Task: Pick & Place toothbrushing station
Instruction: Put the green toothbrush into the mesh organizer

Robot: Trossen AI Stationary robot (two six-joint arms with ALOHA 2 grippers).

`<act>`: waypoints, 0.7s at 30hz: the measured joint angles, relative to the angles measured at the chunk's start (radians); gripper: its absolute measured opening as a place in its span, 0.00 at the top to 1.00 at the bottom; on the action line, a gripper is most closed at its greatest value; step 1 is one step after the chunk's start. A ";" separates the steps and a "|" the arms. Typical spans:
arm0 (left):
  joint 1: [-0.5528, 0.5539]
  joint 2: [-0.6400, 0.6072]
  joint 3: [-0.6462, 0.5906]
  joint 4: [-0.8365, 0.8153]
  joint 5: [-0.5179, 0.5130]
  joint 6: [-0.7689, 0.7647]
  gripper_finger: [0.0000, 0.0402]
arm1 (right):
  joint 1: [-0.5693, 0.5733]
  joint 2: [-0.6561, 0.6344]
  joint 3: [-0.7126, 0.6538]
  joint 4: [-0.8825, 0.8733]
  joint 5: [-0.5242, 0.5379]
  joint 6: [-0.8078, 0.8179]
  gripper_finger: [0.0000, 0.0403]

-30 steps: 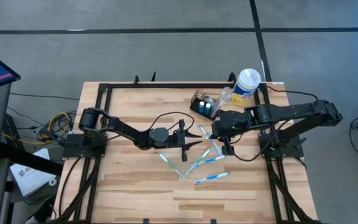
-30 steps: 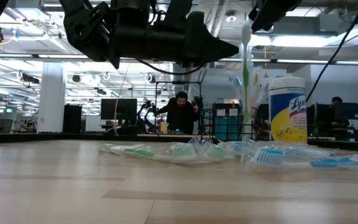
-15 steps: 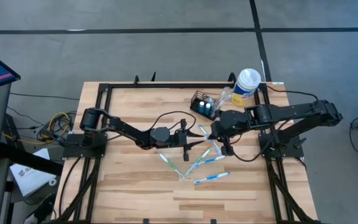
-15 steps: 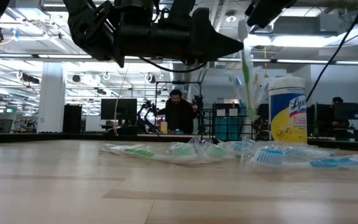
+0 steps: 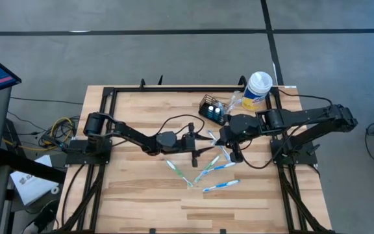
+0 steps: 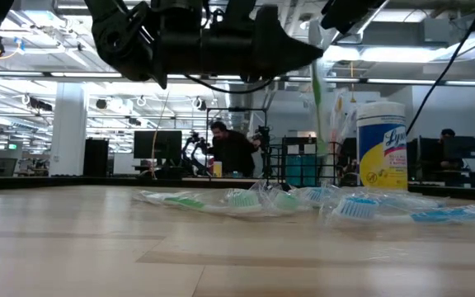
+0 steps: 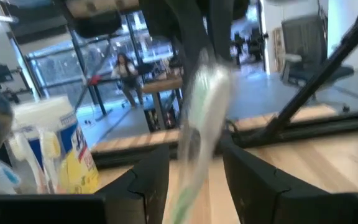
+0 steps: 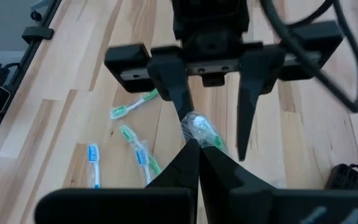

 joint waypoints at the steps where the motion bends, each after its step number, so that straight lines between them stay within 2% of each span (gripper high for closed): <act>1: 0.000 0.000 0.001 0.014 0.000 -0.001 0.64 | 0.000 0.004 0.000 0.005 0.000 -0.001 1.00; 6: 0.000 0.000 0.001 0.024 0.000 -0.001 0.69 | 0.000 0.005 -0.001 0.006 0.000 -0.004 1.00; 18: 0.000 0.000 0.001 0.017 0.011 -0.001 0.95 | -0.002 0.006 -0.001 0.012 0.001 -0.006 1.00; 21: 0.000 0.000 0.000 0.017 0.007 -0.002 0.98 | -0.002 0.006 -0.001 0.013 0.000 -0.005 1.00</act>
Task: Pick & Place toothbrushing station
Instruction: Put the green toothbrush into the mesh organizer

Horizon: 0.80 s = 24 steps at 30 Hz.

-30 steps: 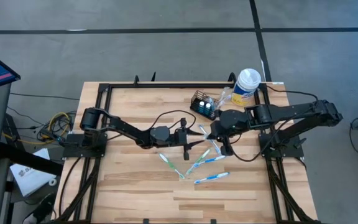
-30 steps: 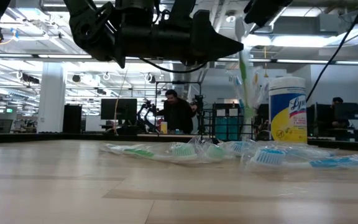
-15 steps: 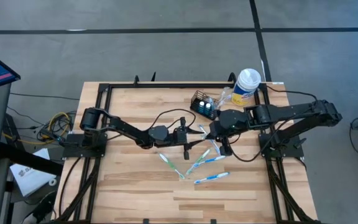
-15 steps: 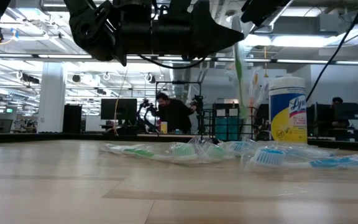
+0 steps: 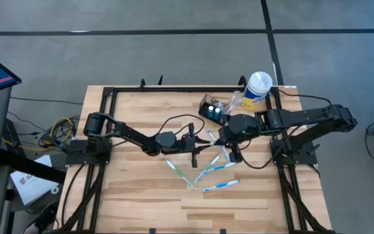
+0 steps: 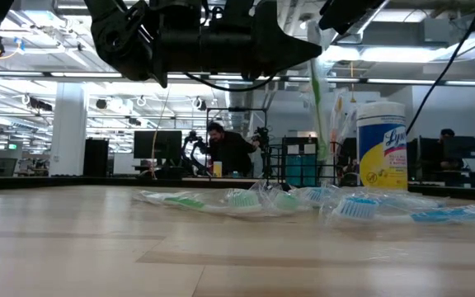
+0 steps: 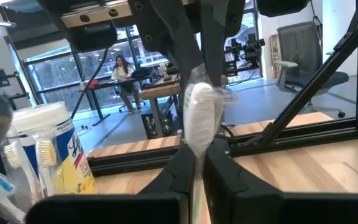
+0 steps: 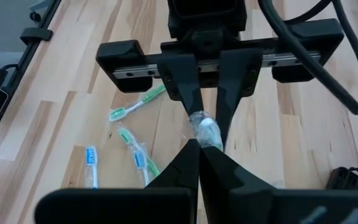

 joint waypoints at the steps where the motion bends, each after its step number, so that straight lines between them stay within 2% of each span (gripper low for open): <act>1: 0.000 0.000 0.000 0.000 -0.011 0.000 0.97 | 0.000 0.000 0.000 0.000 0.000 0.001 1.00; 8: 0.003 0.000 -0.015 0.000 -0.053 -0.023 0.98 | -0.011 0.000 0.000 -0.006 0.004 0.050 0.98; 18: 0.032 -0.036 -0.050 -0.009 -0.078 -0.027 0.99 | -0.077 -0.010 0.000 -0.094 0.003 0.069 0.79; 24: 0.075 -0.124 -0.076 -0.069 -0.077 -0.028 0.99 | -0.043 -0.009 -0.003 -0.080 0.004 0.113 0.75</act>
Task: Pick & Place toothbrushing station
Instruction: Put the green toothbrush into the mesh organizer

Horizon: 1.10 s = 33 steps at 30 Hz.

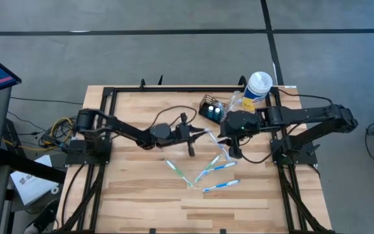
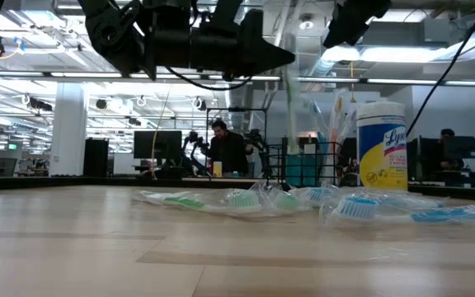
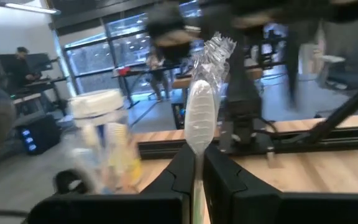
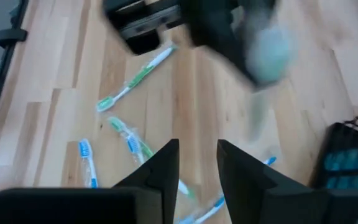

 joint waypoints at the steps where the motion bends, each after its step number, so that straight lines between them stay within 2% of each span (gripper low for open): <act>1: 0.009 -0.016 0.000 -0.023 -0.001 0.000 0.99 | 0.014 0.000 -0.010 0.011 0.000 0.002 0.75; 7: 0.075 -0.131 0.000 -0.185 0.006 -0.026 0.99 | 0.085 0.002 -0.087 0.105 -0.001 -0.001 0.75; 11: 0.131 -0.163 0.000 -0.192 0.050 -0.048 0.99 | 0.112 0.002 -0.147 0.201 0.005 -0.013 0.75; 19: 0.247 -0.164 0.048 -0.201 0.139 -0.078 0.99 | 0.129 0.002 -0.265 0.388 0.008 -0.032 0.75; 22: 0.272 -0.164 0.096 -0.207 0.164 -0.080 0.99 | 0.127 0.003 -0.288 0.420 0.008 -0.042 0.75; 28: 0.313 -0.139 0.194 -0.332 0.177 -0.070 0.99 | 0.105 0.003 -0.320 0.467 0.012 -0.087 0.75; 33: 0.346 -0.114 0.219 -0.346 0.212 -0.077 0.99 | 0.079 0.003 -0.323 0.468 0.012 -0.094 0.75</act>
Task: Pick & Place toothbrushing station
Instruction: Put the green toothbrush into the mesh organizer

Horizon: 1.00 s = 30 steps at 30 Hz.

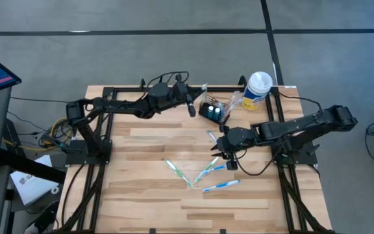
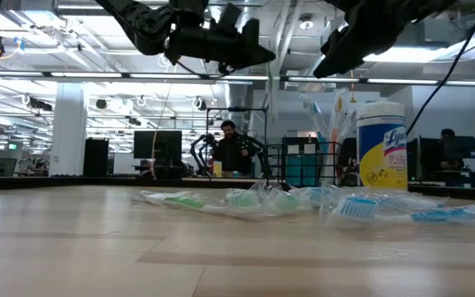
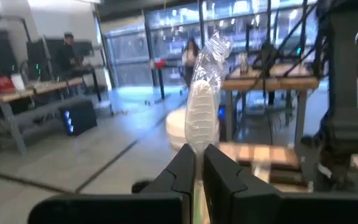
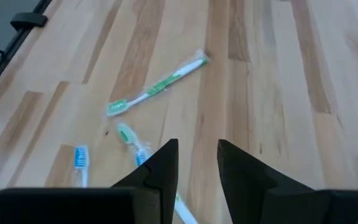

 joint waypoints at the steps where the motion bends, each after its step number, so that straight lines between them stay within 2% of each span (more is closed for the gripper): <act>1: 0.006 0.004 0.002 -0.003 0.000 0.000 0.99 | -0.004 0.000 0.000 0.003 0.000 0.000 0.75; 13: 0.060 0.157 0.129 0.009 0.032 -0.017 0.99 | -0.044 0.000 0.000 0.006 0.000 -0.002 0.75; 22: 0.110 0.163 0.132 0.011 0.061 -0.039 0.99 | -0.042 0.000 0.000 0.004 -0.004 -0.028 0.75; 30: 0.107 0.208 0.133 0.034 0.094 -0.050 0.99 | -0.062 0.000 0.000 0.029 -0.004 -0.053 0.75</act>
